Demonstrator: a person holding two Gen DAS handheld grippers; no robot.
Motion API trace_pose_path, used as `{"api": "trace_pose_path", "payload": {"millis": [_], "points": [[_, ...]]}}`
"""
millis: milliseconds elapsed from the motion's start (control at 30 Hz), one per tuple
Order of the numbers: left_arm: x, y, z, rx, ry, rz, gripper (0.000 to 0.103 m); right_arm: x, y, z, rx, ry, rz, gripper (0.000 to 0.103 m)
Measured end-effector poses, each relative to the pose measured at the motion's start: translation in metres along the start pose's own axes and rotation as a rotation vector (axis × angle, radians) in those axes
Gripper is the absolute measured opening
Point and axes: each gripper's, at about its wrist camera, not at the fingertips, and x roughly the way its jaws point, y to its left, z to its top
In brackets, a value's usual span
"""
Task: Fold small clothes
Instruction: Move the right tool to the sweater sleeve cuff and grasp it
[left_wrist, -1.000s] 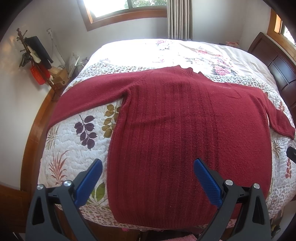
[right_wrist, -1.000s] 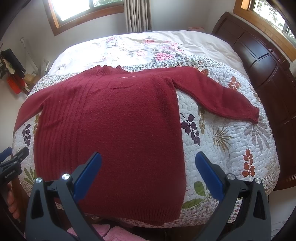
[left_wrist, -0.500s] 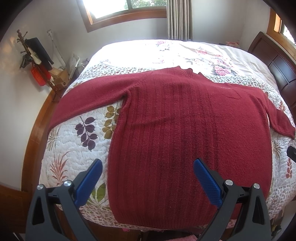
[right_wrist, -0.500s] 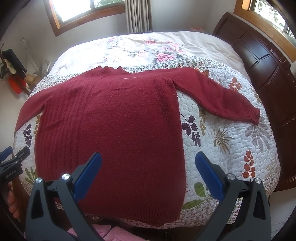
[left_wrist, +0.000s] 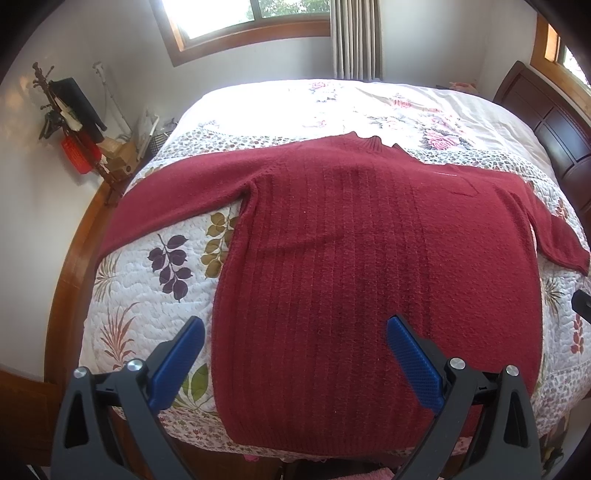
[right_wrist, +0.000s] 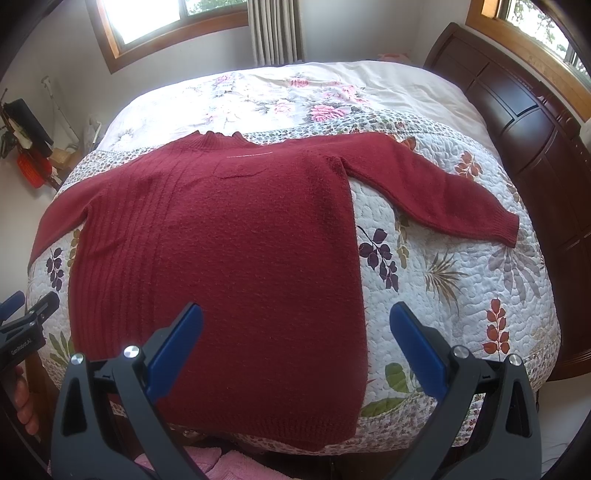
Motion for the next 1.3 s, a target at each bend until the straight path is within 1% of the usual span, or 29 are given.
{"api": "trace_pose_path", "payload": {"millis": [200, 267, 367, 433, 500, 567, 600, 633, 667, 700, 733, 767, 833, 867, 933, 1000, 1033, 1100, 1200, 1233, 1300], "points": [[0.001, -0.007, 0.001, 0.005, 0.002, 0.005, 0.099, 0.004, -0.009, 0.0, 0.01, 0.004, 0.007, 0.1], [0.003, -0.011, 0.002, 0.001, 0.01, -0.007, 0.099, 0.006, -0.017, 0.0, 0.037, -0.001, 0.027, 0.1], [0.009, -0.019, 0.004, -0.011, 0.028, -0.028, 0.099, 0.012, -0.045, 0.001, 0.149, -0.055, 0.095, 0.1], [0.014, -0.029, 0.008, -0.006, 0.031, -0.028, 0.099, 0.02, -0.066, 0.003, 0.192, -0.096, 0.119, 0.1], [0.019, -0.044, 0.014, 0.018, 0.019, -0.02, 0.099, 0.03, -0.085, 0.009, 0.178, -0.097, 0.077, 0.1], [0.024, -0.065, 0.025, 0.045, 0.004, -0.027, 0.099, 0.043, -0.112, 0.017, 0.146, -0.099, -0.013, 0.1], [0.026, -0.078, 0.031, 0.056, -0.003, -0.031, 0.099, 0.047, -0.125, 0.021, 0.154, -0.103, -0.035, 0.1], [0.027, -0.087, 0.036, 0.061, -0.009, -0.033, 0.099, 0.053, -0.149, 0.027, 0.187, -0.101, -0.048, 0.1], [0.028, -0.101, 0.045, 0.07, -0.023, -0.043, 0.099, 0.057, -0.169, 0.03, 0.229, -0.096, -0.04, 0.1], [0.029, -0.112, 0.051, 0.078, -0.03, -0.051, 0.099, 0.063, -0.199, 0.038, 0.294, -0.088, -0.009, 0.1], [0.03, -0.125, 0.058, 0.086, -0.038, -0.062, 0.099, 0.069, -0.22, 0.043, 0.332, -0.066, -0.004, 0.1], [0.031, -0.143, 0.068, 0.095, -0.05, -0.077, 0.099, 0.076, -0.241, 0.049, 0.369, -0.043, -0.025, 0.1], [0.033, -0.164, 0.078, 0.106, -0.057, -0.093, 0.099, 0.093, -0.294, 0.058, 0.44, -0.011, -0.103, 0.1], [0.033, -0.178, 0.084, 0.116, -0.069, -0.111, 0.099, 0.1, -0.314, 0.06, 0.45, -0.003, -0.128, 0.1], [0.032, -0.201, 0.091, 0.141, -0.091, -0.119, 0.099, 0.121, -0.359, 0.065, 0.469, 0.034, -0.179, 0.1], [0.033, -0.221, 0.097, 0.168, -0.11, -0.118, 0.099, 0.14, -0.394, 0.066, 0.484, 0.081, -0.162, 0.1], [0.034, -0.226, 0.099, 0.175, -0.113, -0.118, 0.099, 0.15, -0.41, 0.067, 0.49, 0.102, -0.135, 0.1], [0.039, -0.238, 0.106, 0.176, -0.108, -0.123, 0.099, 0.166, -0.43, 0.069, 0.477, 0.129, -0.082, 0.099], [0.046, -0.244, 0.114, 0.157, -0.094, -0.119, 0.099, 0.185, -0.449, 0.071, 0.463, 0.136, -0.026, 0.099], [0.046, -0.245, 0.115, 0.153, -0.095, -0.115, 0.099, 0.193, -0.452, 0.071, 0.454, 0.159, -0.019, 0.099], [0.05, -0.245, 0.116, 0.152, -0.093, -0.096, 0.099, 0.2, -0.454, 0.074, 0.448, 0.164, -0.011, 0.1]]}}
